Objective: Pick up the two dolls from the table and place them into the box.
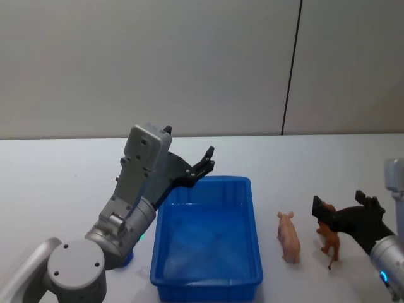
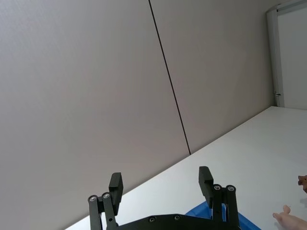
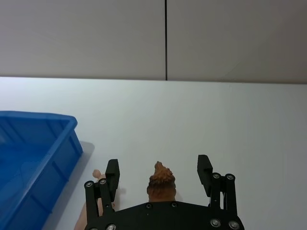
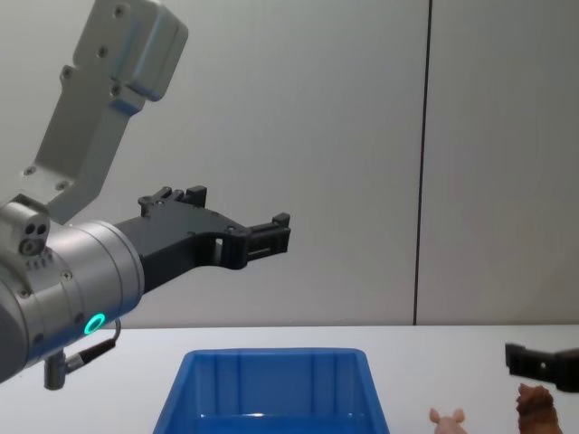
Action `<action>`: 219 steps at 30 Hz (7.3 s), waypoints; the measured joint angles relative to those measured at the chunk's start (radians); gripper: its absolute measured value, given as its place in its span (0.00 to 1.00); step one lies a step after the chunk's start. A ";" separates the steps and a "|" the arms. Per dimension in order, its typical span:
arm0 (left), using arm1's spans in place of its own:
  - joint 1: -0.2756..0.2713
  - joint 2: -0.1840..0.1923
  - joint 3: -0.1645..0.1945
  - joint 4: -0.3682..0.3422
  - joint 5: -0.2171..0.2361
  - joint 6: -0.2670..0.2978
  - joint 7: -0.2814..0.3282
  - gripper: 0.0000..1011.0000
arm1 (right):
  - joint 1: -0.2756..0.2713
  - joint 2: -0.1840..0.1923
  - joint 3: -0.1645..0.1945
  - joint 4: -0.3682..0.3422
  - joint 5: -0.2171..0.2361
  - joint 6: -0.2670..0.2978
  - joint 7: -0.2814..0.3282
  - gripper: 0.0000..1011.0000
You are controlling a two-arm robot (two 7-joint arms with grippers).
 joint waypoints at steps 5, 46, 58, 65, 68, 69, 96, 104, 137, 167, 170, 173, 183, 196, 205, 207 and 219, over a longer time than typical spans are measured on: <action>0.000 0.000 0.000 0.000 0.000 0.000 0.000 0.99 | 0.002 -0.010 -0.004 0.013 -0.004 0.024 -0.019 0.99; 0.000 0.000 0.000 0.000 0.000 0.000 0.000 0.99 | -0.007 -0.054 -0.014 0.127 0.005 0.078 -0.048 0.42; 0.000 0.000 0.000 0.000 0.000 0.000 0.000 0.99 | -0.015 -0.055 -0.018 0.118 -0.039 0.019 -0.035 0.27; 0.000 0.000 0.000 0.000 0.000 0.000 0.000 0.99 | -0.021 -0.051 -0.022 0.090 -0.081 -0.035 -0.017 0.27; 0.000 0.000 0.000 0.000 0.000 0.000 0.000 0.99 | -0.024 -0.048 -0.024 0.073 -0.106 -0.069 0.001 0.27; 0.000 0.000 0.000 0.000 0.000 0.000 0.000 0.99 | -0.024 -0.048 -0.025 0.070 -0.111 -0.077 0.007 0.27; 0.000 0.000 0.000 0.000 0.000 0.000 0.000 0.99 | 0.055 -0.072 -0.056 0.090 -0.176 -0.209 0.327 0.27; 0.000 0.000 0.000 0.000 0.000 0.000 0.000 0.99 | 0.115 -0.103 -0.075 0.157 -0.182 -0.214 0.451 0.30; 0.000 0.000 0.000 0.000 0.000 0.000 0.000 0.99 | 0.219 -0.163 -0.108 0.302 -0.185 -0.194 0.517 0.99; 0.000 0.000 0.000 0.000 0.000 0.000 0.000 0.99 | 0.053 -0.103 -0.105 0.121 -0.194 -0.147 0.178 0.99; 0.000 0.000 0.000 0.000 0.000 0.000 0.000 0.99 | 0.044 -0.102 -0.105 0.113 -0.195 -0.140 0.152 0.99; 0.000 0.000 0.000 0.000 0.000 0.000 0.000 0.99 | 0.037 -0.102 -0.105 0.108 -0.195 -0.133 0.126 0.99; 0.000 0.000 0.000 0.000 0.000 0.000 0.000 0.99 | 0.020 -0.104 -0.104 0.103 -0.187 -0.107 0.073 0.99; 0.000 0.000 0.000 0.000 0.000 0.000 0.000 0.99 | 0.012 -0.116 -0.104 0.134 -0.168 -0.085 0.043 0.99; 0.000 0.000 0.000 0.000 0.000 0.000 0.000 0.99 | 0.011 -0.125 -0.105 0.158 -0.160 -0.073 0.030 0.99; 0.000 0.000 0.000 0.000 0.000 0.000 0.000 0.99 | 0.013 -0.127 -0.104 0.167 -0.159 -0.073 0.030 0.99; 0.000 0.000 0.000 0.000 0.000 0.000 0.000 0.99 | 0.031 -0.139 -0.100 0.218 -0.153 -0.083 0.046 0.75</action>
